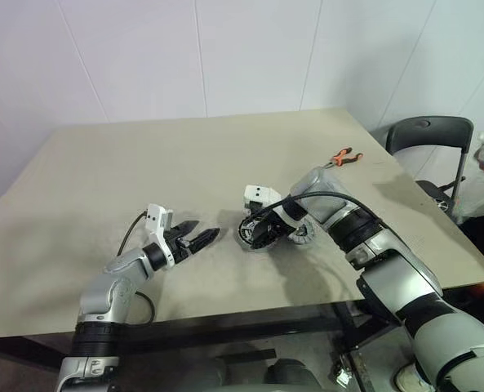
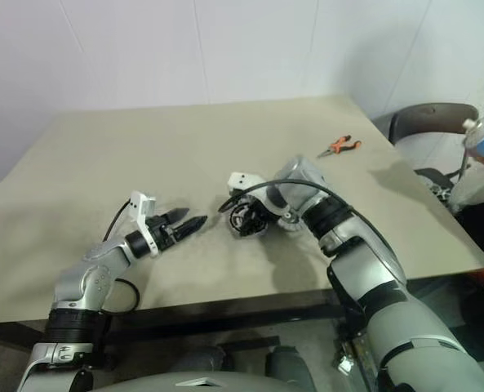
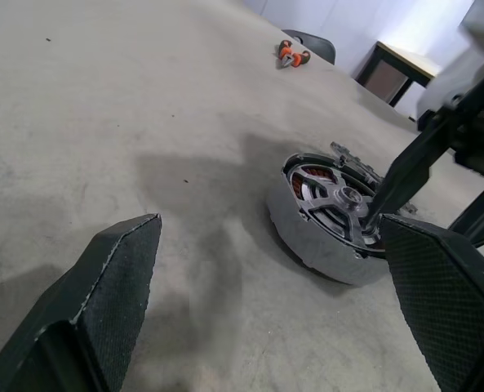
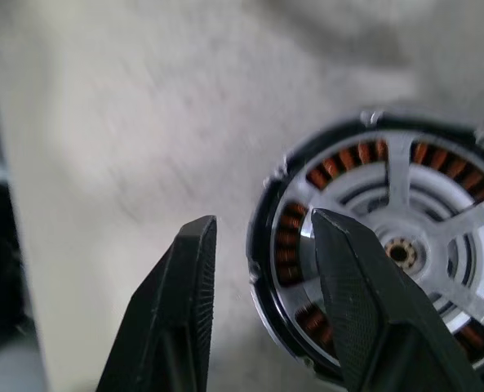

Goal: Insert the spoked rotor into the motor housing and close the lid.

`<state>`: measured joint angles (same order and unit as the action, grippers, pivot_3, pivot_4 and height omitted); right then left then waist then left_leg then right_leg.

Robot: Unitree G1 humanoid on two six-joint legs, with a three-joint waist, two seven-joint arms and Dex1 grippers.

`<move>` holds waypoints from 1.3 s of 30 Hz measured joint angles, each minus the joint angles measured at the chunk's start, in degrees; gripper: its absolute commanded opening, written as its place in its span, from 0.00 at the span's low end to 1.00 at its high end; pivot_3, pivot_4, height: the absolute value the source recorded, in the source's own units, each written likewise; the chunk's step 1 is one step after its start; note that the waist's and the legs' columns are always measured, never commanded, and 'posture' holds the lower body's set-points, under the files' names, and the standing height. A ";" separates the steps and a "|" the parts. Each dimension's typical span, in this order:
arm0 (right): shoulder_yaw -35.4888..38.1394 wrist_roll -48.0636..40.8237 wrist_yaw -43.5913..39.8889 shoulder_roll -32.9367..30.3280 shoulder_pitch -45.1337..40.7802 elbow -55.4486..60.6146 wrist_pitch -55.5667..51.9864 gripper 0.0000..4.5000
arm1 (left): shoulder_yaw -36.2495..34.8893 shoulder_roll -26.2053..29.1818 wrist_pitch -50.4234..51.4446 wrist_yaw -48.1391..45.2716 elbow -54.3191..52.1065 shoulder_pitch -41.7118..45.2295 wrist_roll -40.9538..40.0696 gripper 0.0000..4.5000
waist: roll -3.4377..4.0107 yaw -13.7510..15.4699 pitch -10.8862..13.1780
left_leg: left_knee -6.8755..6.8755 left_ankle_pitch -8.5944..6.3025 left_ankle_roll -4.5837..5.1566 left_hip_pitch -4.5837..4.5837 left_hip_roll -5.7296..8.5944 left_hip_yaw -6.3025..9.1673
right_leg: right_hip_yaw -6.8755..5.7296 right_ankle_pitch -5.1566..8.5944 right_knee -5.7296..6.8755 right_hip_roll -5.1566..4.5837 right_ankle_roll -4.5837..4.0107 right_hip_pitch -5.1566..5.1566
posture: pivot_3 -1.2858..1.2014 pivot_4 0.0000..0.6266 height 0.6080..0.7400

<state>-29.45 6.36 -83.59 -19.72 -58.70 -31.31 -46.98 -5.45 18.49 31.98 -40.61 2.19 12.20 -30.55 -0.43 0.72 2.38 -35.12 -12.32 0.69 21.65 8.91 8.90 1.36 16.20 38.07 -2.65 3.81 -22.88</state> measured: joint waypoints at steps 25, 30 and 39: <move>64.95 -18.96 48.02 16.41 35.48 54.07 -45.16 0.44 | 2.48 2.77 1.28 -5.45 4.71 7.40 0.33 1.00 | 0.10 1.40 0.00 | -0.09 -0.02 0.03 0.71 -0.02 -0.20 | 0.10 -0.07 0.01 -0.04 0.08 -0.49 | 0.52 0.00 1.00; 69.35 -24.04 52.65 20.07 36.05 58.07 -45.16 0.44 | 3.12 2.76 1.24 -6.72 6.82 9.37 0.91 1.00 | 0.13 1.31 -0.01 | -0.02 -0.01 0.03 0.71 -0.05 -0.21 | 0.10 -0.09 0.02 -0.03 0.10 -0.54 | 0.52 0.00 1.00; 69.23 -33.06 58.47 17.93 37.29 59.24 -45.16 0.44 | 3.52 2.77 0.82 -7.89 9.19 10.62 1.88 1.00 | 0.12 1.38 -0.01 | -0.03 -0.02 0.03 0.71 -0.06 -0.22 | 0.10 -0.08 -0.01 -0.03 0.08 -0.52 | 0.52 0.00 1.00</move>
<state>39.78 -26.70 -25.12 -1.79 -21.41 27.93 -92.14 -1.93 21.26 32.80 -48.50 11.37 22.81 -28.66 -0.31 2.10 2.37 -35.16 -12.34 0.72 22.36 8.85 8.68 1.47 16.12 38.07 -2.68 3.89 -23.40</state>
